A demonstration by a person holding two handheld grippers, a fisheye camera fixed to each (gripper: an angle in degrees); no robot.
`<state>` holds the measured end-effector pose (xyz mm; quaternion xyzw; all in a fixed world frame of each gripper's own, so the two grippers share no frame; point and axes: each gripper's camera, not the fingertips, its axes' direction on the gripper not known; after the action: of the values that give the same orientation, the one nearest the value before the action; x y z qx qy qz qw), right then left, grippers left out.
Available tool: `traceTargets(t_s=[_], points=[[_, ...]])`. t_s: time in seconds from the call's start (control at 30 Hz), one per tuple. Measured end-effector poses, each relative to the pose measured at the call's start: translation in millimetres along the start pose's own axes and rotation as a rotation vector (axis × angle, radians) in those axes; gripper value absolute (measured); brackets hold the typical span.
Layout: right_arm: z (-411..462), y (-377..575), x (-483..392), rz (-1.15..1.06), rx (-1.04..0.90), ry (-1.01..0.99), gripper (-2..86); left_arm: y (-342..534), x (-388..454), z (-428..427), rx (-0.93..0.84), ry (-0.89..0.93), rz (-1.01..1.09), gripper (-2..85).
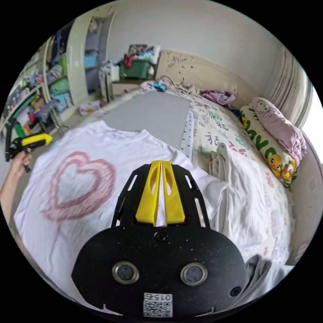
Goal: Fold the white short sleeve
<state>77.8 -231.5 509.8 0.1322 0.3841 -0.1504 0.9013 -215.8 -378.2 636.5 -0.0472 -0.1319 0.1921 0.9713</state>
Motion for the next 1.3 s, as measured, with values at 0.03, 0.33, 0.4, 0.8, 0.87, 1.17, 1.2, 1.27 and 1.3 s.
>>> traceTargets(t_s=[0.03,0.33,0.4,0.8,0.87,1.17,1.2,1.27,1.3], points=[[-40,33,1,-0.021,0.058,-0.087,0.5,31,2,-27,0.018,0.021,0.009,1.3],[-215,303,25,0.116,0.072,-0.341,6.7,281,4,-176,0.091,0.114,-0.327,5.5],[-218,342,33,0.188,0.028,-0.312,7.4,318,1,-176,0.051,0.082,-0.402,6.1],[-186,414,45,0.265,-0.118,-0.204,9.8,402,-25,-96,-0.125,0.181,-0.511,7.8],[-177,416,36,0.206,-0.159,-0.141,10.0,415,-23,-73,-0.150,0.226,-0.500,6.6],[-119,416,53,0.163,-0.287,-0.172,2.5,478,-29,-45,0.021,0.235,-0.503,-0.4],[-119,418,57,0.172,-0.289,-0.173,2.1,482,-30,-44,0.035,0.241,-0.510,-0.5],[-119,426,65,0.165,-0.297,-0.174,1.0,493,-32,-41,0.065,0.240,-0.499,-0.7],[-119,428,65,0.155,-0.303,-0.166,0.8,495,-32,-40,0.067,0.234,-0.496,-0.7]])
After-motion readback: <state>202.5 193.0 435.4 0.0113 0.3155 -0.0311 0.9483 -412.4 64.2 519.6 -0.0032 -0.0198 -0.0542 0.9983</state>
